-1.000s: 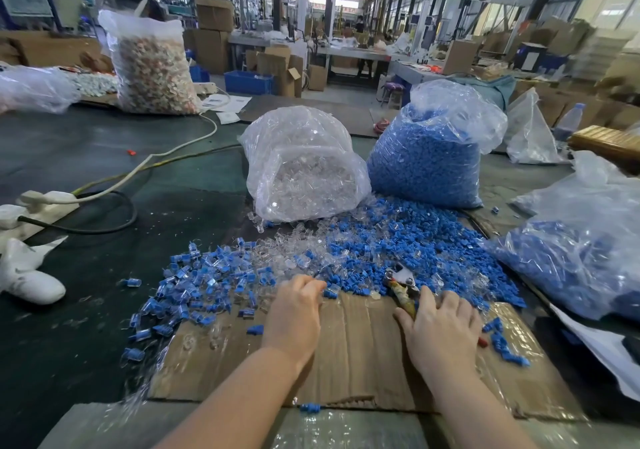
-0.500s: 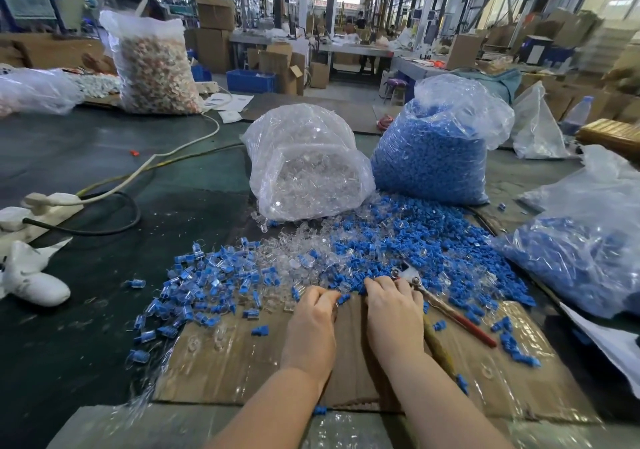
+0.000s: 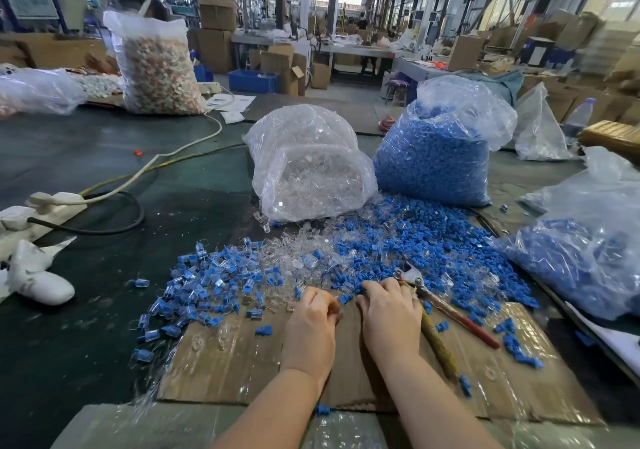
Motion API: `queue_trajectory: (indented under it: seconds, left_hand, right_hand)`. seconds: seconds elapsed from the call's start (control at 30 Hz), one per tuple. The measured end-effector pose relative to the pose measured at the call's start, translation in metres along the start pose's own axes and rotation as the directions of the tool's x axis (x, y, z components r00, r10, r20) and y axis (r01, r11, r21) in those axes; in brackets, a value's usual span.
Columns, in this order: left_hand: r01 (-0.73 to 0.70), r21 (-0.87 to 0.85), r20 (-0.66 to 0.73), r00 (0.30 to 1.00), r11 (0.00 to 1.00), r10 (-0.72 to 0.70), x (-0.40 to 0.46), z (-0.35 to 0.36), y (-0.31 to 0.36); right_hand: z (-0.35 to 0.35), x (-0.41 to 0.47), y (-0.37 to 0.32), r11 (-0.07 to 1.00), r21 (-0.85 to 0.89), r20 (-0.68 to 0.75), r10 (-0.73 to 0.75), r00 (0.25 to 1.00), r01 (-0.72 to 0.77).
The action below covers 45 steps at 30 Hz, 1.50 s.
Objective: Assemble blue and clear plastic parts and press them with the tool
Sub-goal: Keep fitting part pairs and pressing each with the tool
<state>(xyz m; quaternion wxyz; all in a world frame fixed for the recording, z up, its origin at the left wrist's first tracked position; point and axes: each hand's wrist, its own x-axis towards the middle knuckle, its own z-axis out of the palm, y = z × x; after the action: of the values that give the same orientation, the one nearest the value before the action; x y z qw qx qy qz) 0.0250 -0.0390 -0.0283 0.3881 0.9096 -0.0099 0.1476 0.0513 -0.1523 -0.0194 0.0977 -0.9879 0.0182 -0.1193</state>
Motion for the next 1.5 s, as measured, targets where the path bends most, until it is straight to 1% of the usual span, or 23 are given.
queue_trajectory:
  seconds: [0.1,0.23,0.37,0.43,0.53,0.67,0.83,1.0,1.13,1.27,1.37,1.5]
  left_hand:
    - [-0.030,0.028,0.018,0.999,0.999,0.030,-0.001,0.000,-0.001]
    - [-0.047,0.038,0.006,0.999,0.998,0.047,-0.001,0.000,-0.001]
    - [-0.056,0.038,0.005,0.998,0.998,0.056,-0.001,0.000,-0.001]
    - [-0.043,0.023,-0.008,0.999,0.999,0.043,-0.001,0.000,-0.002]
    - [-0.019,-0.006,-0.021,1.000,1.000,0.019,0.000,0.000,-0.003]
    - [-0.001,-0.046,-0.020,1.000,0.999,0.000,0.001,-0.002,-0.003]
    - [0.033,-0.087,-0.003,0.999,0.996,-0.033,0.003,-0.005,-0.002]
    - [0.075,-0.129,0.028,0.997,0.989,-0.072,0.003,-0.006,-0.001]
    - [0.087,-0.161,0.037,0.996,0.983,-0.082,0.003,-0.007,0.000]
    - [0.093,-0.185,0.063,0.995,0.978,-0.083,0.002,-0.009,0.000]
    - [0.089,-0.187,0.072,0.994,0.978,-0.077,0.002,-0.010,0.000]
    - [0.080,-0.186,0.096,0.993,0.979,-0.063,0.002,-0.011,0.000]
  right_hand:
    - [0.001,0.003,-0.002,1.000,-0.004,0.002,0.016,1.000,-0.016]
    - [0.000,0.007,-0.004,0.999,0.029,0.000,0.036,0.999,-0.036]
    - [0.000,0.005,-0.003,0.998,0.062,-0.019,0.023,1.000,-0.021]
    - [0.001,-0.001,-0.001,0.986,0.164,-0.062,-0.004,0.998,0.014]
    - [-0.001,-0.011,-0.002,0.939,0.338,-0.113,-0.022,0.993,0.060]
    - [-0.002,-0.020,-0.003,0.884,0.460,-0.137,-0.024,0.990,0.086]
    - [-0.006,-0.029,-0.001,0.820,0.545,-0.230,-0.052,0.972,0.173]
    - [-0.008,-0.032,-0.002,0.795,0.562,-0.303,-0.056,0.951,0.227]
    - [-0.008,-0.032,-0.002,0.800,0.553,-0.298,-0.072,0.952,0.234]
    - [-0.008,-0.033,-0.003,0.825,0.495,-0.314,-0.125,0.941,0.274]
    - [-0.010,-0.034,-0.005,0.840,0.450,-0.323,-0.164,0.932,0.303]
    - [-0.010,-0.033,-0.005,0.845,0.436,-0.320,-0.178,0.931,0.311]
